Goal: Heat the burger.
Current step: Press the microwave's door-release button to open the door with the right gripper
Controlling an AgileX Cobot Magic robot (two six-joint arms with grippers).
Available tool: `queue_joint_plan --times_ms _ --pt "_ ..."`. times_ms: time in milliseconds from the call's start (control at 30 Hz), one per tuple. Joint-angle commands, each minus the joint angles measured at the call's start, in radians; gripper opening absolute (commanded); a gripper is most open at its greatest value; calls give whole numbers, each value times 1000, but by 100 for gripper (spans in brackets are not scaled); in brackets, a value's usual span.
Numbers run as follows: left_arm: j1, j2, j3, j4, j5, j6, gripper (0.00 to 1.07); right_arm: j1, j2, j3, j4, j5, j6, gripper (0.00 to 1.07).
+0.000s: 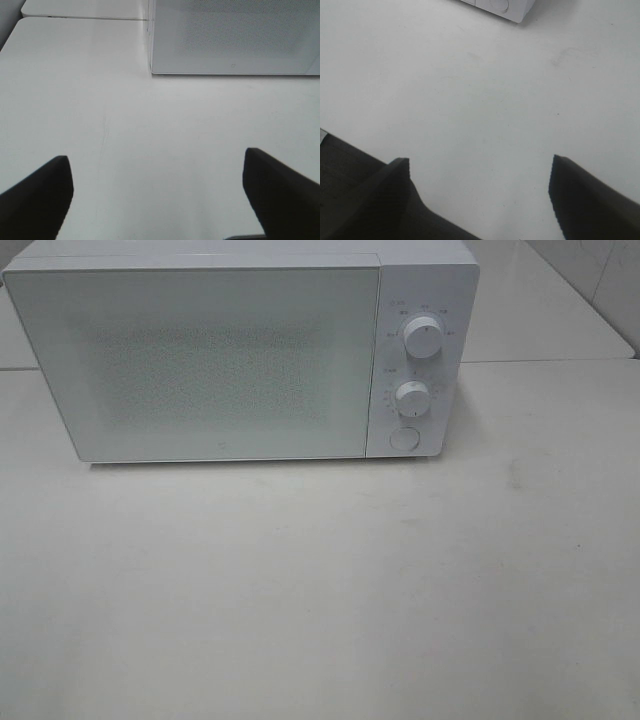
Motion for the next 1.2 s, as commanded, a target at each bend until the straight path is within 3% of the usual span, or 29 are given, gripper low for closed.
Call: queue_joint_plan --times_ms 33,233,500,1200 --pt "0 -19 4 -6 -10 0 84 -19 -83 47 -4 1 42 75" --pt "0 -19 4 -6 -10 0 84 -149 -226 69 -17 27 60 75" --pt "0 -19 4 -6 -10 0 84 -251 -404 72 -17 28 60 75" --pt "-1 -7 4 -6 -10 0 84 -266 -396 54 -22 1 54 75"
